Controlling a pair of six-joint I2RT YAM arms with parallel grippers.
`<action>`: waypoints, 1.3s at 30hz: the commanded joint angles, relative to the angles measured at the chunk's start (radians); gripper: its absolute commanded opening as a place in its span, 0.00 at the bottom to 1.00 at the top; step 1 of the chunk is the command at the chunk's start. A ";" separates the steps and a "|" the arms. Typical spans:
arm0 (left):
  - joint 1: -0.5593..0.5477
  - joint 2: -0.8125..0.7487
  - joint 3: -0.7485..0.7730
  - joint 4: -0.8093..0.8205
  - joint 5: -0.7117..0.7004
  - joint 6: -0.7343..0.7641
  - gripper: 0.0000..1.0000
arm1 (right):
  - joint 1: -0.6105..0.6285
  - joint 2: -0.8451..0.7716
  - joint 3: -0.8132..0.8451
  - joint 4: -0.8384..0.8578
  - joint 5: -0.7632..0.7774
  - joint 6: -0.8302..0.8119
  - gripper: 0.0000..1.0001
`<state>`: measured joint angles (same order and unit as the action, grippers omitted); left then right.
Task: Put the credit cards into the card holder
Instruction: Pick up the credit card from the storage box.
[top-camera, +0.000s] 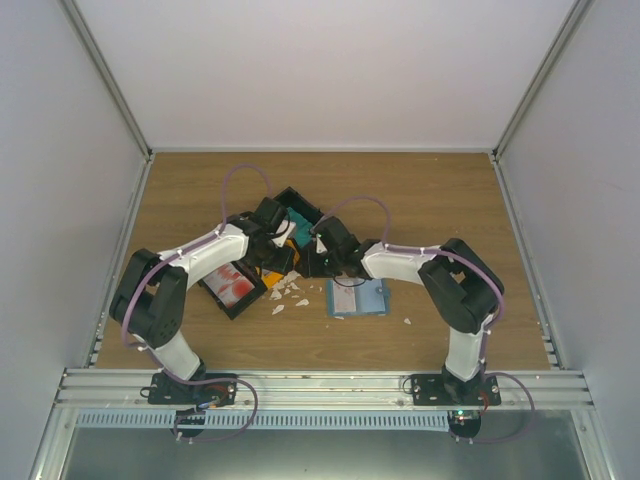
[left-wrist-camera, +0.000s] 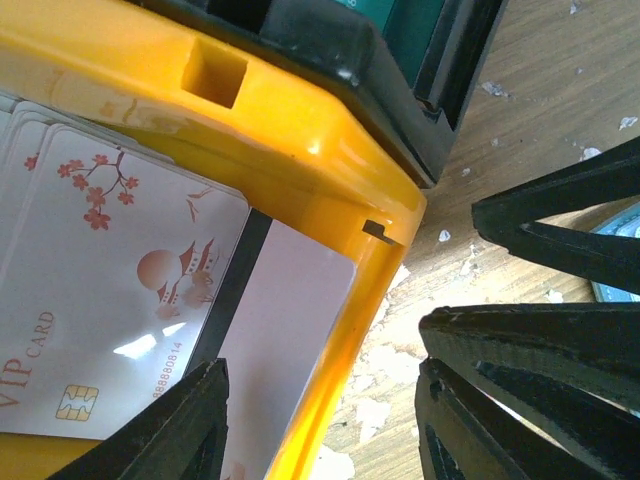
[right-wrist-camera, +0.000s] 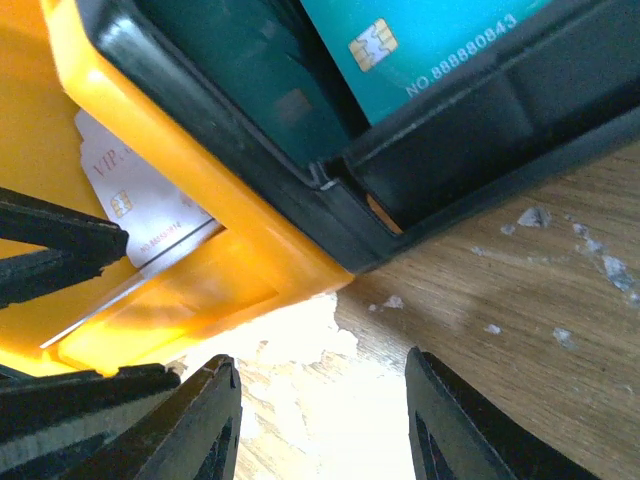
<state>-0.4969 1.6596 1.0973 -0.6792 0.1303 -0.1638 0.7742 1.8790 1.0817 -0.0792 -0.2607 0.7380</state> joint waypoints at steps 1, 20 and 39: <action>-0.006 0.035 0.015 0.003 -0.026 0.017 0.55 | 0.008 -0.039 -0.026 0.012 0.030 0.000 0.46; -0.012 -0.011 0.021 -0.027 -0.035 0.017 0.19 | 0.007 -0.093 -0.072 0.004 0.053 0.013 0.46; -0.013 -0.213 0.052 -0.019 -0.054 -0.014 0.00 | -0.013 -0.322 -0.066 -0.134 0.104 0.019 0.52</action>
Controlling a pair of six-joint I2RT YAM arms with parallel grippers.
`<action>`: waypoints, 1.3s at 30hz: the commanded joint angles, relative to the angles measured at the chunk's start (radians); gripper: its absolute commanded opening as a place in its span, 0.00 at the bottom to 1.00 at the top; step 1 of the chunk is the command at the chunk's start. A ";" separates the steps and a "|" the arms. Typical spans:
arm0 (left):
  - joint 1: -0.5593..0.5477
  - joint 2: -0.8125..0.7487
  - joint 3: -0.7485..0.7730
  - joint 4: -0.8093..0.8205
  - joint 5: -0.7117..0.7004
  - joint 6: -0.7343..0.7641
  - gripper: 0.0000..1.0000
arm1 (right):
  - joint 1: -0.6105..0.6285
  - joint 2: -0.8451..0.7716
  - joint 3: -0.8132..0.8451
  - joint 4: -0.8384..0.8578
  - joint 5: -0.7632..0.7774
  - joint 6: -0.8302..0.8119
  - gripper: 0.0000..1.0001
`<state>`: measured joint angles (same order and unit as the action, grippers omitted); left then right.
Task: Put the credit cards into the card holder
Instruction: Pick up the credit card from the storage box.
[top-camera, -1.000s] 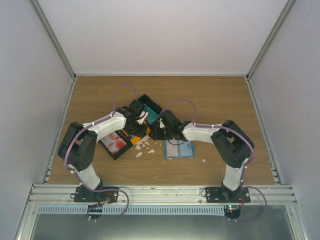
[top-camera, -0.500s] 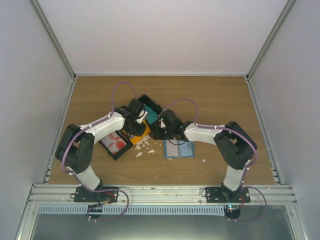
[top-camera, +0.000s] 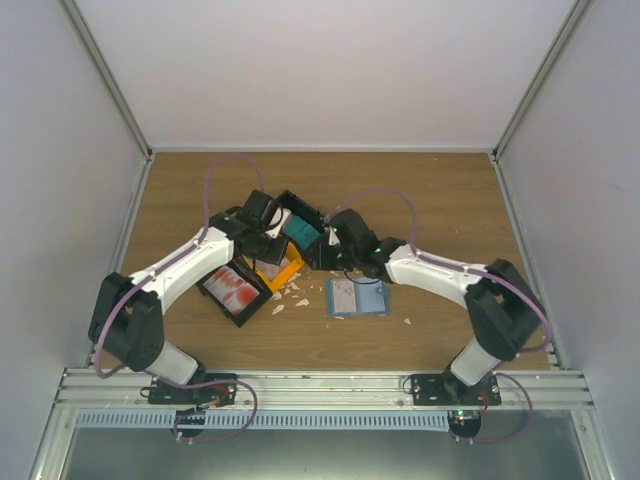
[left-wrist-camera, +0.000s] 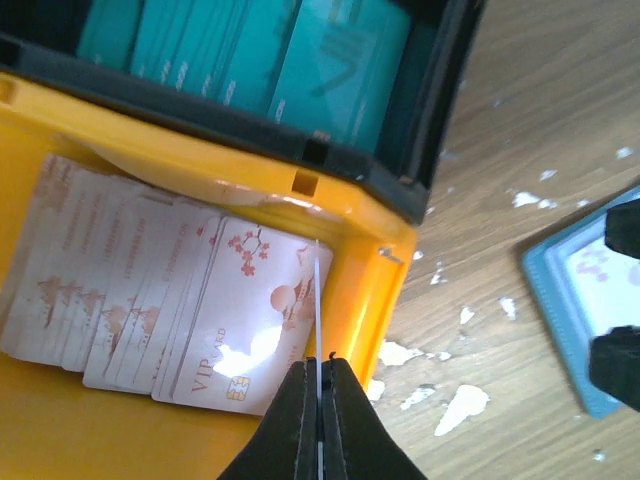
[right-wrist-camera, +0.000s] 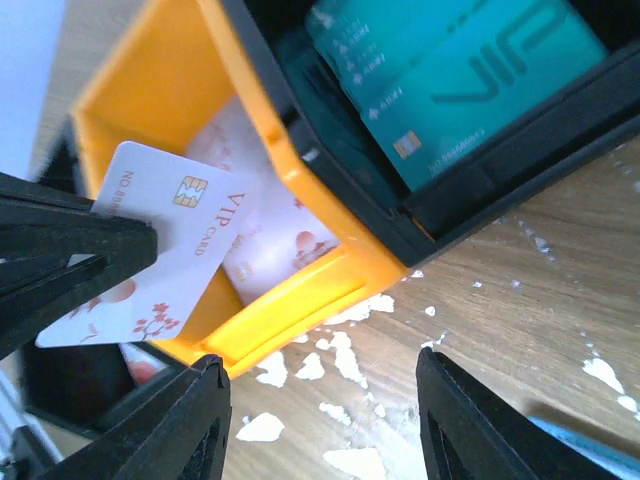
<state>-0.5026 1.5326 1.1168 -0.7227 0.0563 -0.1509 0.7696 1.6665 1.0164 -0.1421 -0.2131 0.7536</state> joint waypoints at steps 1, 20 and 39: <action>-0.008 -0.107 0.030 0.034 0.028 -0.037 0.00 | -0.009 -0.138 -0.005 -0.095 0.083 0.008 0.53; -0.056 -0.488 -0.260 0.623 0.576 -0.501 0.00 | -0.039 -0.647 -0.273 -0.247 0.230 0.120 0.61; -0.220 -0.517 -0.353 0.993 0.475 -1.008 0.00 | -0.039 -0.898 -0.344 0.203 -0.331 0.153 0.57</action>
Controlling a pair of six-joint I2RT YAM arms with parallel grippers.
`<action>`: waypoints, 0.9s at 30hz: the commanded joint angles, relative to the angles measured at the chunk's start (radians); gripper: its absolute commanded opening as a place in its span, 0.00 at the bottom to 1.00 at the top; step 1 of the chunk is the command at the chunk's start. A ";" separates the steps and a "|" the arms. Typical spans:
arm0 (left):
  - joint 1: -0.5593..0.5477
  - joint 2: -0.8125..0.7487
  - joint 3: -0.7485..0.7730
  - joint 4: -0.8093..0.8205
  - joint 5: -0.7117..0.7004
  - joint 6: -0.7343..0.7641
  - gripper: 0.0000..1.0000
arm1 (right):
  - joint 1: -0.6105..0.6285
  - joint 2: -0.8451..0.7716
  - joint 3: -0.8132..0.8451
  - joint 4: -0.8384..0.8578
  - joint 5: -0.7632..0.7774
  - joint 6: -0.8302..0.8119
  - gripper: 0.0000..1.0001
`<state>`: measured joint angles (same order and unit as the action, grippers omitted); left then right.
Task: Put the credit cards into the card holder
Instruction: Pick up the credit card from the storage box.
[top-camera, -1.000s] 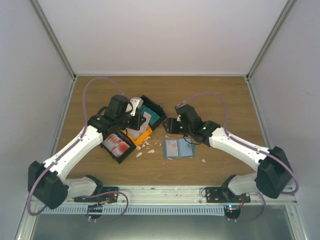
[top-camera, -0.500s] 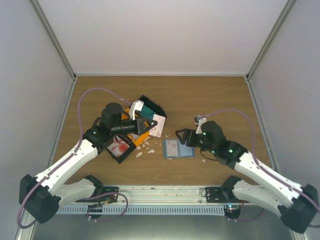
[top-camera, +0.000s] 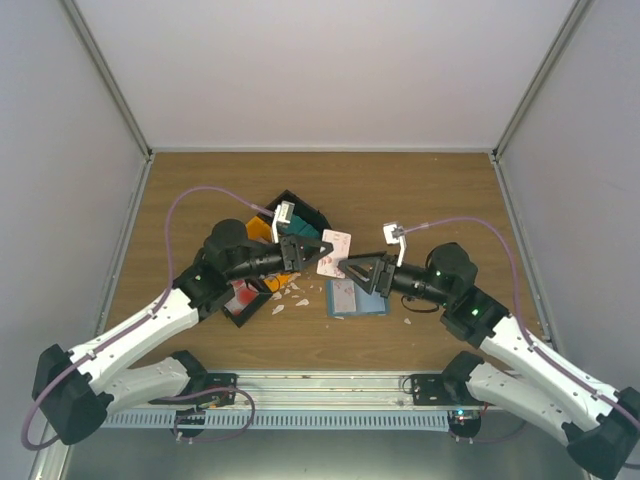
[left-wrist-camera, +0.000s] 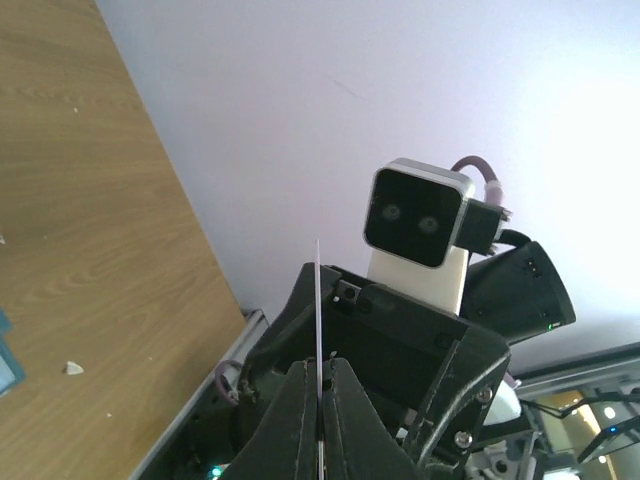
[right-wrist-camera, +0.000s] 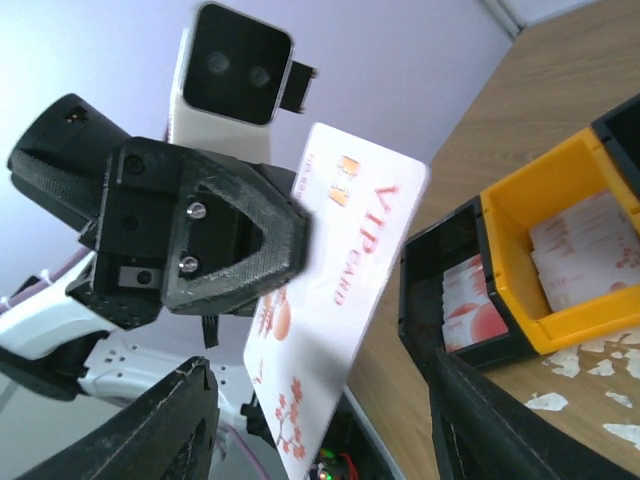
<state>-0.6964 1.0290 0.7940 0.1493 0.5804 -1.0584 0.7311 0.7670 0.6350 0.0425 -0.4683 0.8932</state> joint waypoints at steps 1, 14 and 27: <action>-0.033 -0.010 -0.033 0.127 -0.051 -0.104 0.00 | 0.000 0.002 0.036 0.025 -0.090 0.018 0.51; -0.052 -0.025 -0.034 0.069 0.048 0.008 0.18 | -0.031 0.046 0.074 -0.005 -0.157 0.030 0.01; -0.047 -0.060 -0.016 -0.028 0.099 0.165 0.00 | -0.101 0.059 0.106 -0.131 -0.231 0.024 0.01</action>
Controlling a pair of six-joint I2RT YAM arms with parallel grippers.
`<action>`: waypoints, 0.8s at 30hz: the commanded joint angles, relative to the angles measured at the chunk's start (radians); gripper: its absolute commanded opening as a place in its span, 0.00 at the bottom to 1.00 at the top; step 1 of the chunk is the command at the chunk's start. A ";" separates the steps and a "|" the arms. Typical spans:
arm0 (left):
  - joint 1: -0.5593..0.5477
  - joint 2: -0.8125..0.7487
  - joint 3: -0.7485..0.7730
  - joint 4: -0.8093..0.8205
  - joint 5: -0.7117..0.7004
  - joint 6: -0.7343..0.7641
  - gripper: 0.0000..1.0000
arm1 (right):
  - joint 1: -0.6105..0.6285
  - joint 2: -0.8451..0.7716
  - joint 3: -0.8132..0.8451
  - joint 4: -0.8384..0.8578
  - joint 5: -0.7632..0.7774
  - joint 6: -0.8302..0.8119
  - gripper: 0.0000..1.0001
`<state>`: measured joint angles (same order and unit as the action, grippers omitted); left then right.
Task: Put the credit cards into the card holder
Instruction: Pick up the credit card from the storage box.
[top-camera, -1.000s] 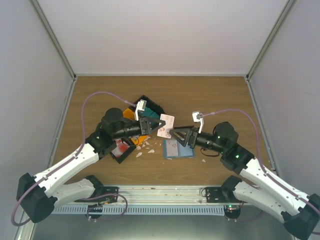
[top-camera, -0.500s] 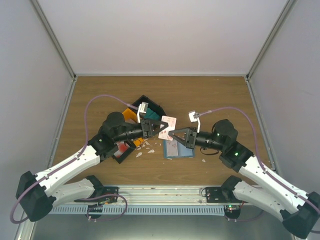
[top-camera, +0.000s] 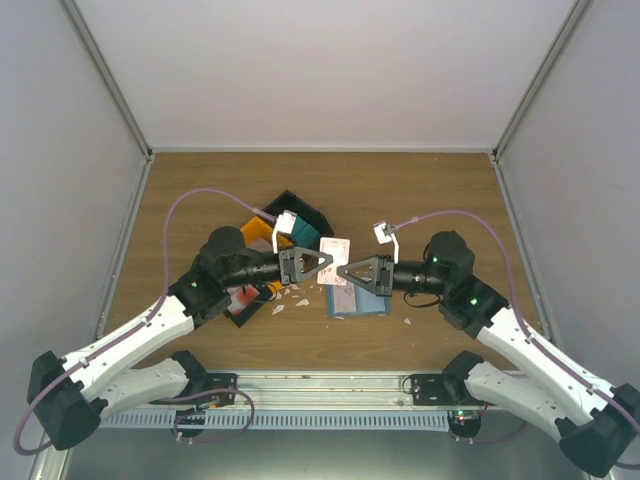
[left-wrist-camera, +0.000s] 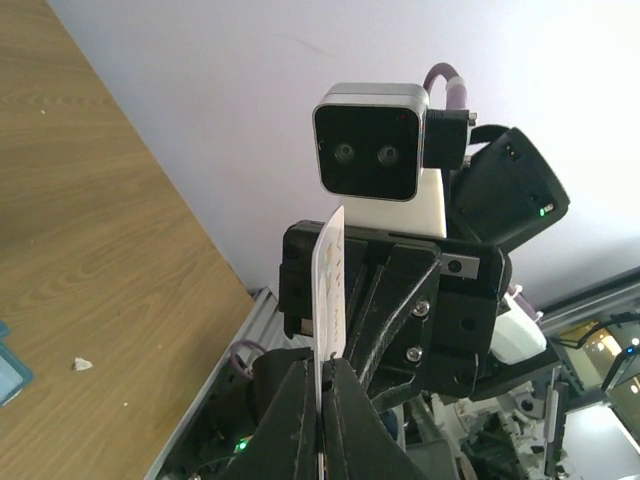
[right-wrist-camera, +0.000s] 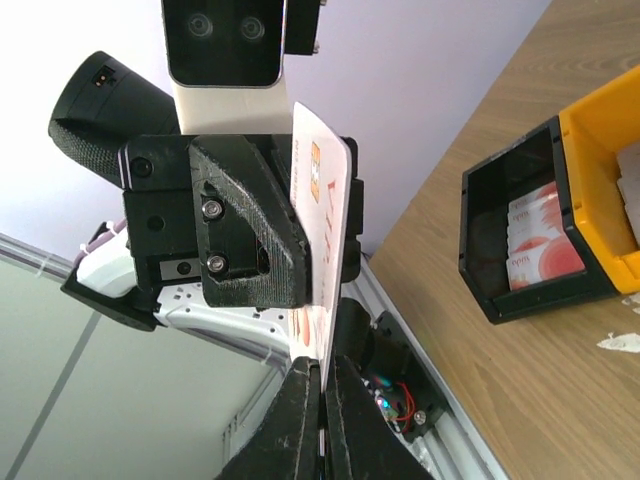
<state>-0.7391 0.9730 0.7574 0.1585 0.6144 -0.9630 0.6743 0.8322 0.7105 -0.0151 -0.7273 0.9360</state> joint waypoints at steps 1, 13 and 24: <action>-0.001 -0.004 0.023 -0.052 0.060 0.084 0.00 | -0.053 -0.012 0.028 -0.083 0.026 -0.023 0.02; -0.001 0.039 -0.032 -0.190 -0.321 0.170 0.00 | -0.088 -0.024 0.037 -0.499 0.549 -0.236 0.66; -0.089 0.277 -0.098 0.077 -0.360 0.134 0.00 | -0.093 0.108 0.027 -0.678 0.846 -0.203 0.75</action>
<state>-0.7898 1.1980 0.6628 0.0746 0.3107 -0.8223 0.5922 0.9428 0.7513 -0.6281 0.0166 0.7296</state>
